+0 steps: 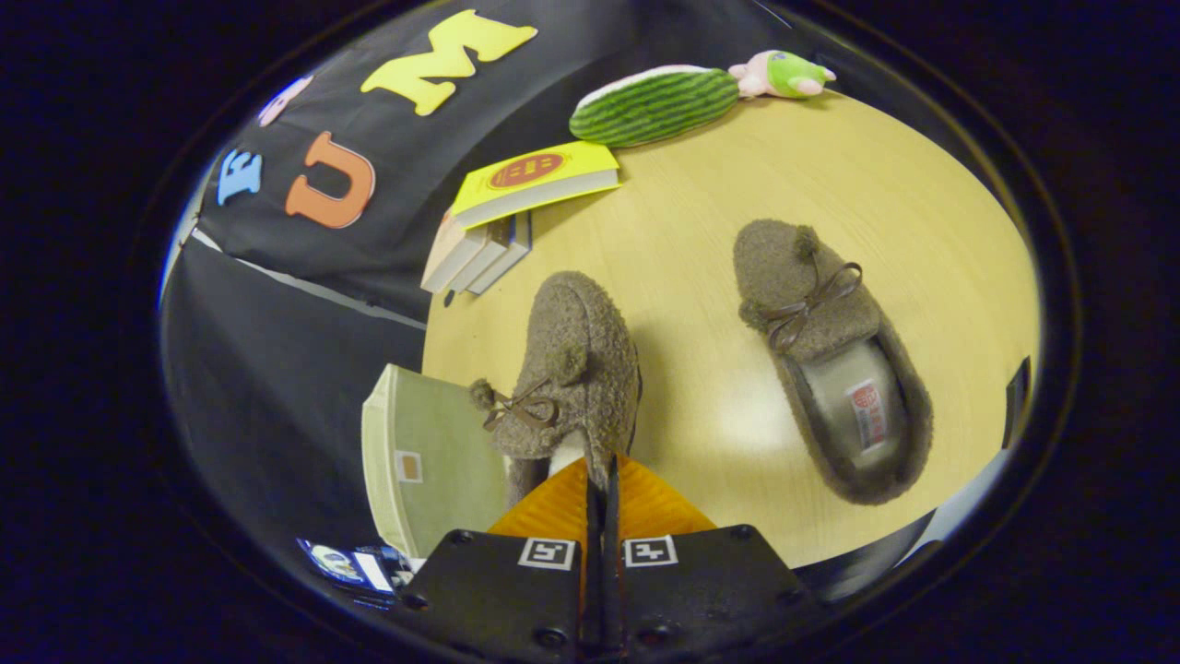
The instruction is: Open the storage box then place both shoes into the box .Put the left shoe in first, then the right shoe, with the right side of both shoes facing outward in a uniform manner.
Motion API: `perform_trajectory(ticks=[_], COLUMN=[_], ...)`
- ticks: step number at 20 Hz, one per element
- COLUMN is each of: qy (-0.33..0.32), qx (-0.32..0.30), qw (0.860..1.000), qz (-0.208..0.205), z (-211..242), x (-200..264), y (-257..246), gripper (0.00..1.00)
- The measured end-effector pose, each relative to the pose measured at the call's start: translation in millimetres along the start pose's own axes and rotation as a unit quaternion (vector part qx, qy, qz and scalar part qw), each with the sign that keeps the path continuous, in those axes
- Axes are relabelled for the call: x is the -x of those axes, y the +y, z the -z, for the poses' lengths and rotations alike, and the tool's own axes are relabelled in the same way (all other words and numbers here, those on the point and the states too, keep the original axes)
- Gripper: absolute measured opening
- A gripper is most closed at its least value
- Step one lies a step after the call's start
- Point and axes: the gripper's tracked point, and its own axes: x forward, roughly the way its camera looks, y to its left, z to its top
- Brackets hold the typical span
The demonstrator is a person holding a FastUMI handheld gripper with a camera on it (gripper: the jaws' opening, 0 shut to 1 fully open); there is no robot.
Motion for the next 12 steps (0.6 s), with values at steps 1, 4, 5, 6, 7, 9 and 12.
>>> perform_trajectory(ticks=[1, 4, 5, 6, 7, 9, 12], qy=[-0.004, -0.007, -0.011, -0.018, -0.019, -0.014, -0.006], qx=[0.0, 0.009, 0.017, 0.029, 0.047, 0.058, 0.056], qw=[1.0, 0.998, 0.997, 0.996, 0.994, 0.991, 0.987], qz=[-0.012, -0.058, -0.071, -0.083, -0.095, -0.118, -0.148], z=[3, 16, 20, 21, 23, 31, 48], x=[7, 25, 30, 32, 31, 28, 17], y=[16, 79, 102, 126, 149, 196, 255], gripper=[0.06, 0.06, 0.06, 0.06, 0.06, 0.06, 0.06])
